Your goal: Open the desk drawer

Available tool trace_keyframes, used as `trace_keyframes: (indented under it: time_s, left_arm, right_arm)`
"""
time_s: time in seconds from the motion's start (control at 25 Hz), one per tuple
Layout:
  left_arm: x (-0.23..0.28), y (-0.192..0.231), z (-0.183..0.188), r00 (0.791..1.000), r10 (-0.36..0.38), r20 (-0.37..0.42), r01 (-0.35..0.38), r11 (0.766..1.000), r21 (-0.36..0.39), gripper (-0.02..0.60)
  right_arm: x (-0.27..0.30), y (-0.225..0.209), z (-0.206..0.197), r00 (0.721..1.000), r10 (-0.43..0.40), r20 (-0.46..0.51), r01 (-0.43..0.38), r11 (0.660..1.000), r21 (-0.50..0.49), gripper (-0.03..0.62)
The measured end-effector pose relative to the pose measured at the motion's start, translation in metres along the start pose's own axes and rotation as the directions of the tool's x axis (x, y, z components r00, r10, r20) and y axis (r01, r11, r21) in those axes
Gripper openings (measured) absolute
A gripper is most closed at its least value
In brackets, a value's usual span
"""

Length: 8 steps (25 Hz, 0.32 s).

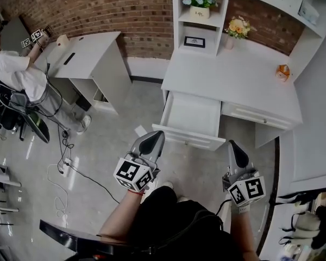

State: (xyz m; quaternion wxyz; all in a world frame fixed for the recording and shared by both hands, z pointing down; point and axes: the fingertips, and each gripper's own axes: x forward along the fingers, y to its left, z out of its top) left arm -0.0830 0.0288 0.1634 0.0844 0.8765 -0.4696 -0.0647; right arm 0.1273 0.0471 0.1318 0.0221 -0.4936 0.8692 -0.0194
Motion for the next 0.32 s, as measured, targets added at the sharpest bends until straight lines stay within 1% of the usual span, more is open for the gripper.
trace_keyframes:
  time_s: [0.12, 0.32]
  left_arm:
    - [-0.0033, -0.0003, 0.0054, 1.000, 0.007, 0.013, -0.007, 1.000, -0.002, 0.002]
    - [-0.0066, -0.0047, 0.0043, 1.000, 0.006, 0.015, -0.006, 1.000, -0.005, 0.002]
  right_arm:
    - [-0.0033, 0.0051, 0.0085, 1.000, 0.002, 0.021, -0.002, 1.000, -0.010, 0.003]
    - [-0.0085, 0.0103, 0.0089, 1.000, 0.001, 0.027, -0.001, 1.000, -0.005, 0.003]
